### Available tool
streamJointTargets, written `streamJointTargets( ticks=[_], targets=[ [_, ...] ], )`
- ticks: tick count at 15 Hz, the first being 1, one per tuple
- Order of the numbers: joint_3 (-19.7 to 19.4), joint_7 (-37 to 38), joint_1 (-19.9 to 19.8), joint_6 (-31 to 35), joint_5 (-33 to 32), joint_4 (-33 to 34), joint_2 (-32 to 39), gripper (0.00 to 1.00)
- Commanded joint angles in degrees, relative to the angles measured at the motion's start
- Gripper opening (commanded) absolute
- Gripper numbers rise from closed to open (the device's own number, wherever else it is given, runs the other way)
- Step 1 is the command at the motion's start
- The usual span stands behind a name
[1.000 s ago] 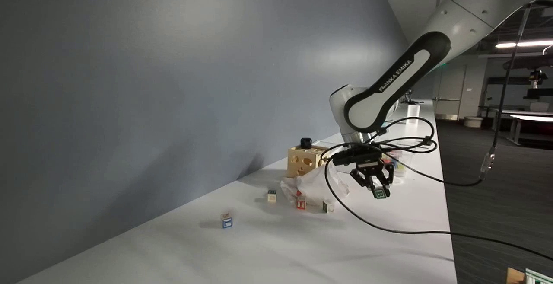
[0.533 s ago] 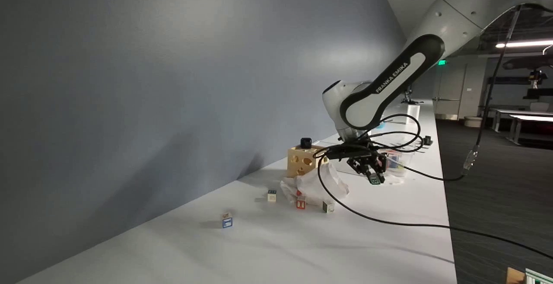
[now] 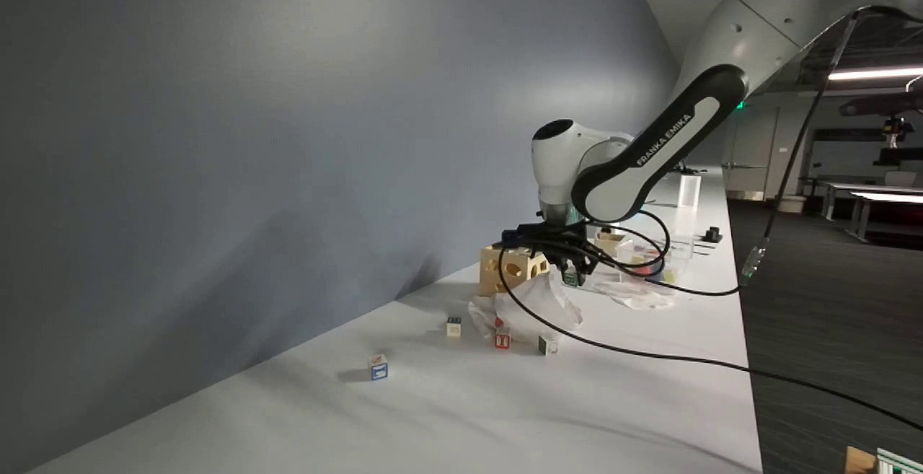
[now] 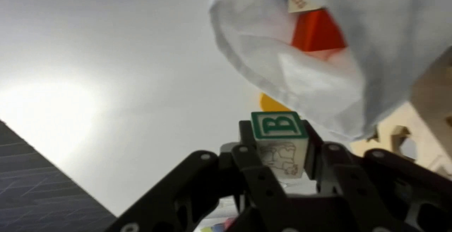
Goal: Put the block into the carrier bag
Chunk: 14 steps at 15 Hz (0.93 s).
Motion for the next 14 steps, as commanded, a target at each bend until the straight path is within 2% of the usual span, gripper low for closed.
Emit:
streamJointTargets(
  ticks=[1,5,6,8,11,14],
  targets=[
    [-0.6,3.8,-0.3,12.9,-4.0,-1.7,-0.4,0.66],
    [-1.8,3.0,-1.0,27.2,-6.0,-3.7,-0.7,0.95],
    [-2.1,3.3,-0.9,28.8,-6.8,-4.0,-0.9,0.99],
    [-2.7,3.3,-1.0,32.1,-8.4,-4.7,-1.6,1.0],
    [-2.3,-0.3,-0.8,31.1,-6.6,-6.7,-4.2,1.0],
    [-1.1,-9.1,-0.6,29.5,-0.8,-10.6,-8.1,1.0]
  ],
)
